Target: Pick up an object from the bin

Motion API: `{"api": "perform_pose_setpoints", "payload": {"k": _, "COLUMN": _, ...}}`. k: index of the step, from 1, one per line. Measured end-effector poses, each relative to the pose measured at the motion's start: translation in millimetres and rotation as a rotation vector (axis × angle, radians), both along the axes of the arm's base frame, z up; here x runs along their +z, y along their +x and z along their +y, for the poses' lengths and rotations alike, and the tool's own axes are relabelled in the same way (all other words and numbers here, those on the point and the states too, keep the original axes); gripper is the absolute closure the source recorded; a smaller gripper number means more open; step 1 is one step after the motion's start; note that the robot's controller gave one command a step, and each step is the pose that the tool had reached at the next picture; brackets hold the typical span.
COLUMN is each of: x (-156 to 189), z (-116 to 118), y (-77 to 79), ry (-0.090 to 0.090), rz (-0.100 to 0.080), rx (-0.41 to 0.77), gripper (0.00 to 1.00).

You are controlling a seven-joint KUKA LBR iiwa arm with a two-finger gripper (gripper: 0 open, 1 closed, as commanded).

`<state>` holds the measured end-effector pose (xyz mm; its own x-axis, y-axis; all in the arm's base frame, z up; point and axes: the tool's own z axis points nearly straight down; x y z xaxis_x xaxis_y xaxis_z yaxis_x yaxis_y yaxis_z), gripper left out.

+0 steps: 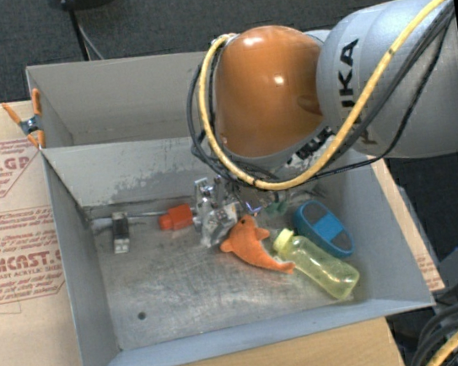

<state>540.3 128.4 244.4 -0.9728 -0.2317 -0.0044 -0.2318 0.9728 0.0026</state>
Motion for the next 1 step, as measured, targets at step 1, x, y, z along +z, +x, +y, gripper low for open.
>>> {"api": "perform_pose_setpoints", "payload": {"k": 1, "x": -10.8, "z": -4.9, "y": 4.6, "ry": 0.001, "rz": -0.013, "rx": 0.011, "gripper": 1.0}}
